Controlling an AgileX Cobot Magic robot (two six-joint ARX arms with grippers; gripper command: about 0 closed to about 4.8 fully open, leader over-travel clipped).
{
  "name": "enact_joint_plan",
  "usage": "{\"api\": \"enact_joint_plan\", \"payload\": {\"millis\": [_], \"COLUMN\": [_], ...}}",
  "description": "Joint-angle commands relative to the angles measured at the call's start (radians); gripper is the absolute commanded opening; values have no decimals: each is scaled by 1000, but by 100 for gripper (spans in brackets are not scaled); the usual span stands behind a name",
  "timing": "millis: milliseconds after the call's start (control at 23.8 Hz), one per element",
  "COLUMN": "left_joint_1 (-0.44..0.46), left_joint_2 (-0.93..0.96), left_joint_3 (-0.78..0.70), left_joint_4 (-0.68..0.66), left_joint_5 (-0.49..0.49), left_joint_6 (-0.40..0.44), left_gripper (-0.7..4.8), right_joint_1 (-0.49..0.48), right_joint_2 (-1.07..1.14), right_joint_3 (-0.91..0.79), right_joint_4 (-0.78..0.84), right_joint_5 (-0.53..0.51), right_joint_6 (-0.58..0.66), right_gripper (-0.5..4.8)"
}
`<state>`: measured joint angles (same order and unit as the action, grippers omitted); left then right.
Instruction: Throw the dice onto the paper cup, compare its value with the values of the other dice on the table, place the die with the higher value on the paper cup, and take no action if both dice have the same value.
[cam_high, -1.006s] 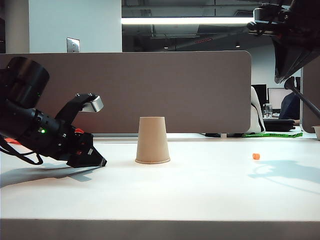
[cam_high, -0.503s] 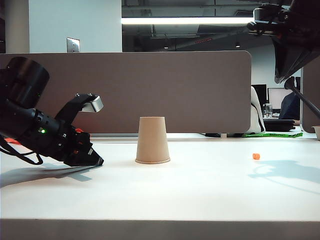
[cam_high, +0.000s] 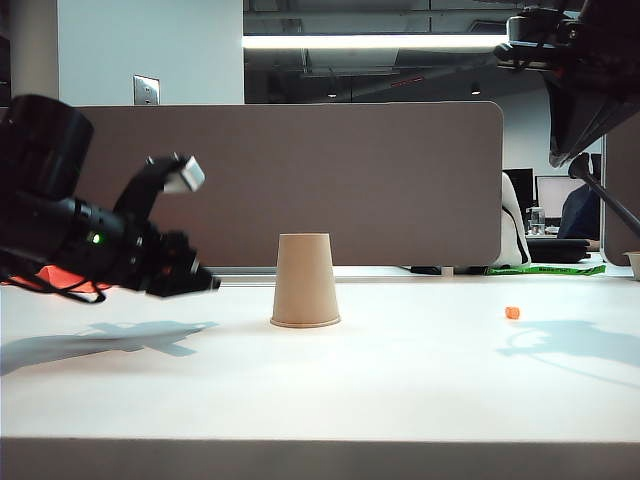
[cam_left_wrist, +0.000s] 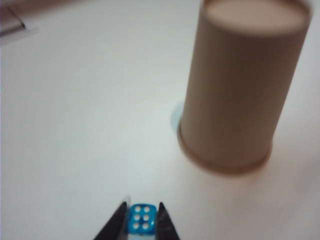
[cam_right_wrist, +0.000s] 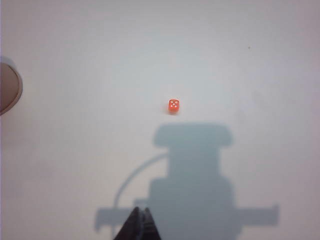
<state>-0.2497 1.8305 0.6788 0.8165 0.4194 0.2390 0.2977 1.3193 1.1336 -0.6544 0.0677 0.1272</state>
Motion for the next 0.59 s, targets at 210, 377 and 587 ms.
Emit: {"api": "enact_joint_plan", "payload": {"millis": [210,377,587], "left_joint_1": [-4,-7,-13], "left_joint_2": [-40,-63,-82], "left_joint_3": [36,76,166], "left_joint_4": [117,121,100], "left_joint_5": [127,145,229], "left_joint_6": [-75,-75,-97], "left_gripper": [66,66,66], "right_joint_1": [0,0,0], "right_joint_2": [-4,-4,-3], "right_joint_3": [4,4,4], "right_joint_4": [32,31,32], "right_joint_5": [1,1,1], "right_joint_6": [5,5,5], "right_gripper": [-6,-6,-6]}}
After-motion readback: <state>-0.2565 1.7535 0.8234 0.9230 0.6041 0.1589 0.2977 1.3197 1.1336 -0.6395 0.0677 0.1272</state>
